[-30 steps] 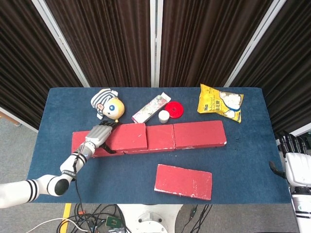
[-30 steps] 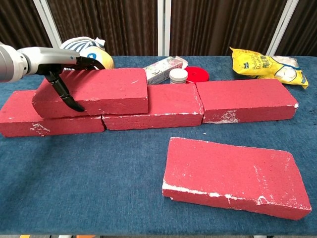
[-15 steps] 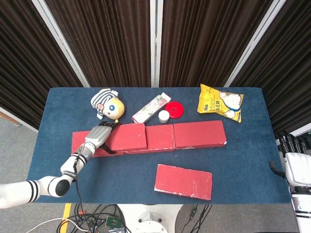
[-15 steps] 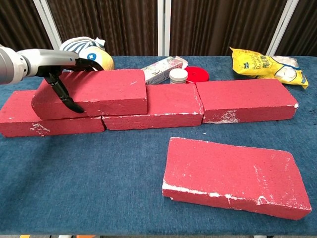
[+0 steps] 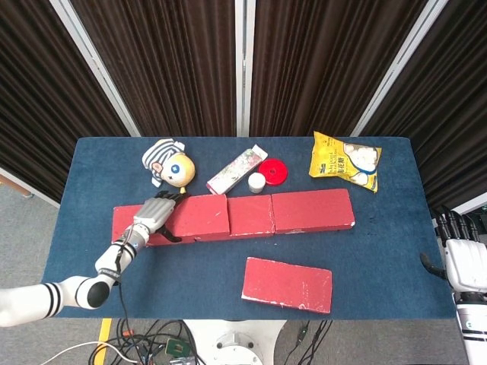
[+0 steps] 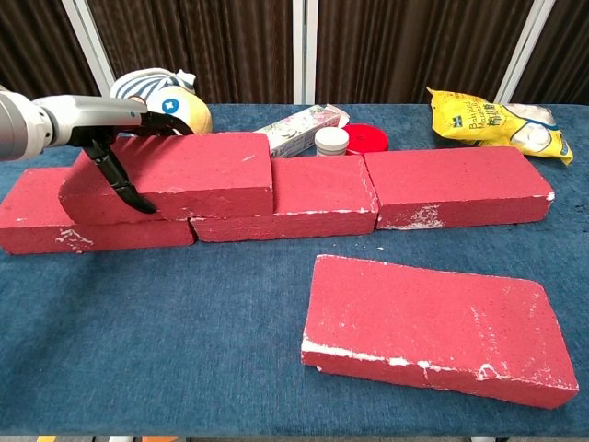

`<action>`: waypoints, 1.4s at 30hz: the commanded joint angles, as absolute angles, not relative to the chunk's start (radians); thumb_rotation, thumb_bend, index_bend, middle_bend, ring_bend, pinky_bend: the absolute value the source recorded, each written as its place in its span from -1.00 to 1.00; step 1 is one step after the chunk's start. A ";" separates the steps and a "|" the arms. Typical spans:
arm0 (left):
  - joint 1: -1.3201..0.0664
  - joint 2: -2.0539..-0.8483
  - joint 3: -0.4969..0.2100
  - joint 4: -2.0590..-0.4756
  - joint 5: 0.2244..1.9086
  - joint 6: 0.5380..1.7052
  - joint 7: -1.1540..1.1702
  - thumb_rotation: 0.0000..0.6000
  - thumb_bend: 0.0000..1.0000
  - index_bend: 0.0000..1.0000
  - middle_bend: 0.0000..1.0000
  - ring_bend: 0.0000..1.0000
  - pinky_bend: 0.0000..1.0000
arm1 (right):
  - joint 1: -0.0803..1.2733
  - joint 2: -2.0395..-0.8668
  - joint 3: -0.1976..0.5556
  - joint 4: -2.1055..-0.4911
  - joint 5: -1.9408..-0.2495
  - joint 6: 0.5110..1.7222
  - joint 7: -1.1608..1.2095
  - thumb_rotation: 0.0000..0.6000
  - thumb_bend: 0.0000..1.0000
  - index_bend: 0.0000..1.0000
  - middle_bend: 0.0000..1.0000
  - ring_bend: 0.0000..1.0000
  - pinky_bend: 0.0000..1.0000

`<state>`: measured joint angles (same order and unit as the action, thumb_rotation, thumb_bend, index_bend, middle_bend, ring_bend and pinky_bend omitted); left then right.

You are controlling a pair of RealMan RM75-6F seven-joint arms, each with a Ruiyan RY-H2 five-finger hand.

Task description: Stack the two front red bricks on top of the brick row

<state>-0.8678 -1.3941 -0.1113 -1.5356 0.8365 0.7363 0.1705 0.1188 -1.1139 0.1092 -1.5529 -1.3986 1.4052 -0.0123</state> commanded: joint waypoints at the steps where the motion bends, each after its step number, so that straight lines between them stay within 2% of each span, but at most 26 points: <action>1: -0.868 -1.397 -0.111 -1.533 0.838 0.738 0.173 1.00 -0.82 -0.78 -0.44 -0.53 -1.00 | 0.119 -1.114 0.109 -1.552 -1.398 1.405 -0.013 1.00 -0.56 -1.00 -1.00 -1.00 -1.00; 29: -0.860 -1.401 -0.113 -1.514 0.876 0.725 0.149 1.00 -0.82 -0.78 -0.45 -0.53 -1.00 | 0.120 -1.114 0.108 -1.554 -1.389 1.396 -0.017 1.00 -0.56 -1.00 -1.00 -1.00 -1.00; 34: -0.860 -1.403 -0.113 -1.513 0.876 0.727 0.151 1.00 -0.82 -0.78 -0.52 -0.55 -1.00 | 0.121 -1.112 0.107 -1.557 -1.386 1.392 -0.020 1.00 -0.56 -1.00 -1.00 -1.00 -1.00; 42: -0.857 -1.405 -0.113 -1.509 0.884 0.723 0.142 1.00 -0.82 -0.83 -0.78 -0.82 -1.00 | 0.120 -1.109 0.107 -1.561 -1.382 1.391 -0.022 1.00 -0.56 -1.00 -1.00 -1.00 -1.00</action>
<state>-0.8567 -1.4048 -0.1135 -1.5095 0.8833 0.7237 0.1428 0.1200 -1.1088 0.1075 -1.5612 -1.3820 1.3908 -0.0216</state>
